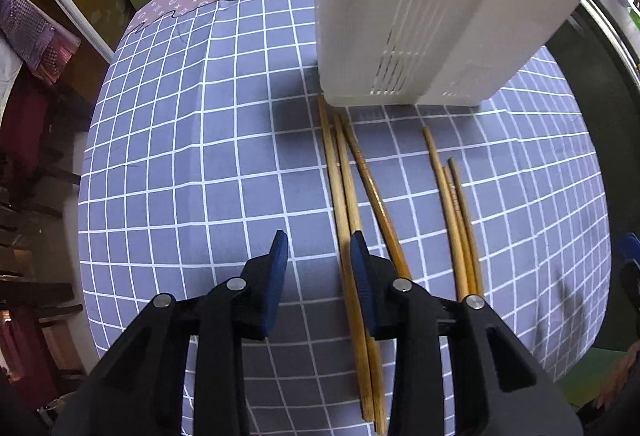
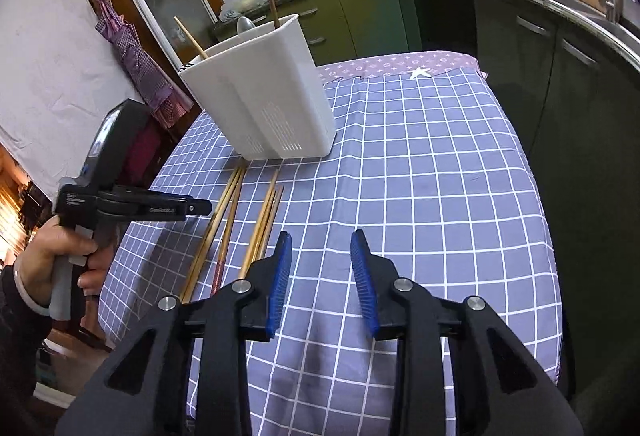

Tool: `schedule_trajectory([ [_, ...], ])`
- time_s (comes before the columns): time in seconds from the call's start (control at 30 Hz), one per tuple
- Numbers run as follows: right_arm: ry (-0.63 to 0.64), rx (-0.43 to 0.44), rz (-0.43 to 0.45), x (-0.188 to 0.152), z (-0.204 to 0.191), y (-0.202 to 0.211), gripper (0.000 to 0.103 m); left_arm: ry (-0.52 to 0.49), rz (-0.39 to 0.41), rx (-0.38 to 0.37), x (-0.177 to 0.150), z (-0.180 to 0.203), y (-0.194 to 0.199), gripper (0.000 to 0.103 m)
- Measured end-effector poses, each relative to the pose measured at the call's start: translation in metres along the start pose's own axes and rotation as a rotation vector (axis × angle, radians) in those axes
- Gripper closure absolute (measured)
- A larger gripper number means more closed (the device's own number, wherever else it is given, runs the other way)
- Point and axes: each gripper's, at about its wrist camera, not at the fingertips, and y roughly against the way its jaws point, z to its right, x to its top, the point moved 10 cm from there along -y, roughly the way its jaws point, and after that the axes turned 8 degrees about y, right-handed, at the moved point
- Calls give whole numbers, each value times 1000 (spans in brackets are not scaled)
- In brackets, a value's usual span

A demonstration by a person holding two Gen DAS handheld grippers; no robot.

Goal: Organize utensils
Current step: 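Open both grippers and return them to the remaining chopsticks, then grasp another chopstick with the left gripper while the right gripper grasps one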

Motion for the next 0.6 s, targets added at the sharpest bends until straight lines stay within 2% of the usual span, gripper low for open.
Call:
schedule_trajectory([
  [0.37,-1,26,-22,-1,-10,-3,72,-14,-17,17,8,3,-15,72],
  [0.53,4,28,-33,-4,-12,-6,72,-22,-15,23,10,9,-19,79],
  [0.6,8,33,-38,-5,-14,-7,72,-26,-18,9,10,14,-19,90],
])
